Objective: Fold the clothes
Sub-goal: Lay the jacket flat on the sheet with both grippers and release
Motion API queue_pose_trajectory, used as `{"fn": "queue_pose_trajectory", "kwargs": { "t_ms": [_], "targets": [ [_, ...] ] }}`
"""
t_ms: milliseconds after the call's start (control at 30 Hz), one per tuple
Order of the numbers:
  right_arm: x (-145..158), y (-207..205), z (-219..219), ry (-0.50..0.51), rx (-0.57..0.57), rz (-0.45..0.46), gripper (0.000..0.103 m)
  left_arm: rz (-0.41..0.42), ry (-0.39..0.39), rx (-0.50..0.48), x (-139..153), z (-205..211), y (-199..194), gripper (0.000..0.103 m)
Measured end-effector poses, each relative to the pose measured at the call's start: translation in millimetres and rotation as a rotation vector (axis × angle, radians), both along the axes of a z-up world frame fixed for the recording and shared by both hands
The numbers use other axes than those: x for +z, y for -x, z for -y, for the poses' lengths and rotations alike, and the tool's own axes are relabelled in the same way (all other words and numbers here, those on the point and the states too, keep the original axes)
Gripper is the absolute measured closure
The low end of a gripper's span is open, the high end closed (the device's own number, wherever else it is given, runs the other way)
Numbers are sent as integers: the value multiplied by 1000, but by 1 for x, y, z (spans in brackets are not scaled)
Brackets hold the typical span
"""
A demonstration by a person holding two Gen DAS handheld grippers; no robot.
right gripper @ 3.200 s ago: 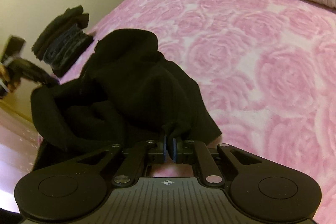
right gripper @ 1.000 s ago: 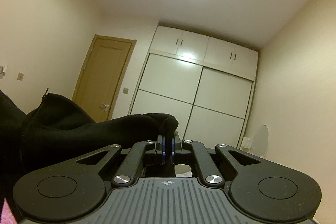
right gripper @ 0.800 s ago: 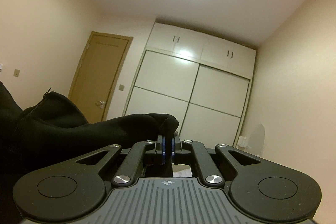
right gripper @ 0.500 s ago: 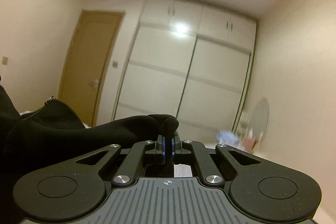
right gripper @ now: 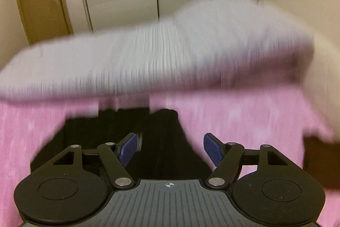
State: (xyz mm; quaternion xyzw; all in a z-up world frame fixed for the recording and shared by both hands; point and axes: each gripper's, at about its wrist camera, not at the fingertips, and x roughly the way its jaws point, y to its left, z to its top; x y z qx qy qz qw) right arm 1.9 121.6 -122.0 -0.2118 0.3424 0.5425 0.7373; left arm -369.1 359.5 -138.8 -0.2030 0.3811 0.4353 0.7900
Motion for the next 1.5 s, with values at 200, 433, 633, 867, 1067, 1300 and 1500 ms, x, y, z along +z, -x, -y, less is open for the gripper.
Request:
{"fn": "queue_pose_trajectory", "kwargs": {
  "t_ms": [200,433,633,867,1067,1300,1500],
  "targets": [
    [-108,60,112,297,135,2,32,42,295,16,-89,133,-8,86],
    [-172,106,176,344,434,199,32,42,325,13,-113,221,-20,86],
    [-214,94,194,340,506,235,86,36,302,20,-125,254,-32,86],
    [-116,-61,211,40,-32,62,93,-96,192,-44,-111,265,-43,85],
    [-80,-220,275,3,-856,-154,86,-328,45,-276,-132,292,-61,80],
    [-131,-133,266,141,-632,-332,36,-786,-252,-698,-202,339,-74,74],
    [-175,-43,247,276,-414,-402,36,-796,-350,-675,-221,315,-64,82]
  ]
}}
